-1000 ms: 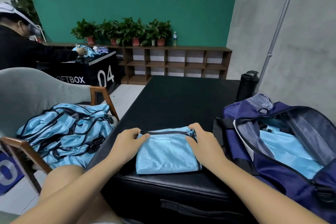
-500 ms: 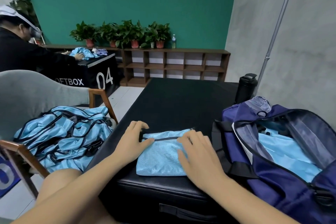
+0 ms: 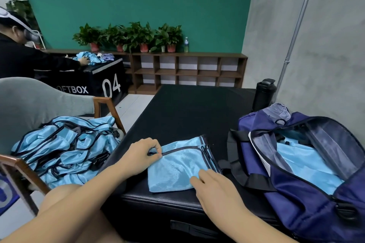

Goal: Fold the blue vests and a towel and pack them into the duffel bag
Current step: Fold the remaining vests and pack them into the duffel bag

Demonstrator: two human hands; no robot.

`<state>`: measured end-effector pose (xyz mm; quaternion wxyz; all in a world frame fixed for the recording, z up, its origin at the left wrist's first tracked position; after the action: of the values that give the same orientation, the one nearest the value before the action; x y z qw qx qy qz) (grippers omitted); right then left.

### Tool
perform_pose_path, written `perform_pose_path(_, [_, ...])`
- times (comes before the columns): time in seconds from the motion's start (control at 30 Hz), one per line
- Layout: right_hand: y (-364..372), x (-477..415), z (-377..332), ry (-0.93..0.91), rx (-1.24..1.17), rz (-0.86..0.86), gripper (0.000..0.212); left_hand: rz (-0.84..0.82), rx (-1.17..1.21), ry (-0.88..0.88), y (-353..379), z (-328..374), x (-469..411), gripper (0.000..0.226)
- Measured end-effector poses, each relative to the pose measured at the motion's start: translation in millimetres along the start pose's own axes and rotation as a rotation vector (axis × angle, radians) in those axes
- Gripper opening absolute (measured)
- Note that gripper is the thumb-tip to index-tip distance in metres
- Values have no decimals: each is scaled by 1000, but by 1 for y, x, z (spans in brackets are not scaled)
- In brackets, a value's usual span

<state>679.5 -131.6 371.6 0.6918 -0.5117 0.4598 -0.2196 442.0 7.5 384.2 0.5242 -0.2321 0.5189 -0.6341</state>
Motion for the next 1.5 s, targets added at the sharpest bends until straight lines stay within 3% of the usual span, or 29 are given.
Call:
perform_pose_path(0.3, [13, -15, 45, 181, 25, 48, 49, -30, 17, -22, -20, 16, 59, 22])
perform_pose_path(0.5, [26, -18, 64, 308, -160, 67, 73, -82, 54, 6, -16, 47, 95, 27])
perform_pose_path(0.7, [-2, -4, 41, 84, -537, 172, 28, 130, -118, 175, -27, 59, 107, 29])
perform_pose_path(0.77, [-6, -1, 32, 36, -550, 114, 29, 59, -162, 281, -18, 64, 111, 41])
perform_pose_path(0.87, [-5, 2, 21, -17, -492, 13, 50, -15, -183, 342, -6, 64, 115, 50])
perform_pose_path(1.03, [-4, 1, 12, -53, -410, -45, 67, -12, -69, 296, -11, 56, 112, 30])
perform_pose_path(1.27, [-2, -1, 19, 5, -464, -34, 53, 46, -106, 305, -21, 63, 101, 18])
perform_pose_path(1.5, [1, -4, 34, 129, -628, 6, 33, 149, 312, 23, -25, 67, 89, 12])
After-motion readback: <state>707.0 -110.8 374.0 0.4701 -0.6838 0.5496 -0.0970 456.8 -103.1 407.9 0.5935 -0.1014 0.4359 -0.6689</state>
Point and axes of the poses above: each hand's wrist, its own x-axis away from the middle knuckle, its own y-axis out of the palm, z = x × y, the point moved 6 cm from there along -x, towards the middle knuckle, and after that the axes turned 7 degrees about -x, right-handed, at the moved point
